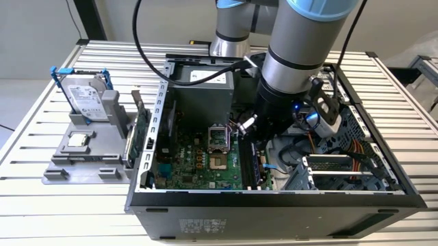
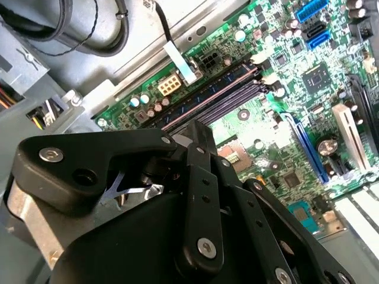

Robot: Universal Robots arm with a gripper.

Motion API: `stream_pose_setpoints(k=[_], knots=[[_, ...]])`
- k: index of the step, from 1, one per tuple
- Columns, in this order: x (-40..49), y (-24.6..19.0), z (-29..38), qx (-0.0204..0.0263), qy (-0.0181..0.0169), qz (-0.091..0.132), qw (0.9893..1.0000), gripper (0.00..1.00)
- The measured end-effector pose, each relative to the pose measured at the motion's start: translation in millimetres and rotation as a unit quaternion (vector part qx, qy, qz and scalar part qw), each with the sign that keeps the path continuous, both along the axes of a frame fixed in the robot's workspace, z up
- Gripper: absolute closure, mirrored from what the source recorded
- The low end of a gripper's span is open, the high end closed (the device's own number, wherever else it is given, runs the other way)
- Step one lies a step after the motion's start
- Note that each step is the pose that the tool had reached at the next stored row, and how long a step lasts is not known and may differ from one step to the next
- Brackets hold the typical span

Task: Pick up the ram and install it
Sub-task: 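Press down the ram until it locks into place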

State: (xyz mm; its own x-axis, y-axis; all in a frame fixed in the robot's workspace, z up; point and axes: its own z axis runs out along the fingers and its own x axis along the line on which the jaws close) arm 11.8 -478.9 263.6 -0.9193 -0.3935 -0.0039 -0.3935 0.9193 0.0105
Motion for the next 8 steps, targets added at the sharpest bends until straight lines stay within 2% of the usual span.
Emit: stream_pose_setpoints(k=[8], knots=[[0.0,0.0,0.0,0.0,0.0,0.039,0.9992,1.0]])
